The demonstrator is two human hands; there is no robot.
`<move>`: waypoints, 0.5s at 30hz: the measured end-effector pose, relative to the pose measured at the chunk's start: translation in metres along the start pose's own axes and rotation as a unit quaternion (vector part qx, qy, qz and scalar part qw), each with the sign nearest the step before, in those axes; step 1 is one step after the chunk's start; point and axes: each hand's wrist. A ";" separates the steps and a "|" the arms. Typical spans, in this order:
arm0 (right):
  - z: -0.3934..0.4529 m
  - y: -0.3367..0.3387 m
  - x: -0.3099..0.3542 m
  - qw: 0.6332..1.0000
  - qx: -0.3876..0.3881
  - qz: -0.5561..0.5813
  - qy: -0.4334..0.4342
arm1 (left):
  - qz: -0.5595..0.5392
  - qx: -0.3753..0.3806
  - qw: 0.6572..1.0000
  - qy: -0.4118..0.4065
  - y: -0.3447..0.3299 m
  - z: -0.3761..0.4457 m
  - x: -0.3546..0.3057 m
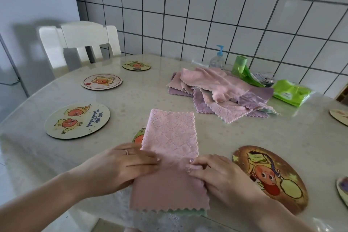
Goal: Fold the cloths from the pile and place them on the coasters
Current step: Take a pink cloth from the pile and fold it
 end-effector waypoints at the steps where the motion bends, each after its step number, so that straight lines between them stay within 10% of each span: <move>1: 0.002 0.000 0.000 1.000 -0.017 0.001 0.012 | -0.027 -0.012 1.000 -0.001 0.000 0.000 0.001; 6: 0.021 0.005 -0.005 0.986 -0.124 0.086 -0.073 | -0.277 -0.101 0.931 0.217 0.012 0.014 -0.004; 10: 0.057 0.014 -0.003 0.905 -0.123 0.299 -0.277 | -0.299 -0.156 0.871 0.357 0.008 0.043 0.005; 15: 0.101 -0.004 -0.031 0.852 -0.111 0.291 -0.422 | -0.393 -0.171 0.795 0.430 0.005 0.072 0.036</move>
Point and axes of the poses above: each hand's wrist, its own z-axis towards the middle knuckle, its own y-axis out of the back of the hand, x = y × z, and after that the axes turned 3 degrees about -x, right-handed
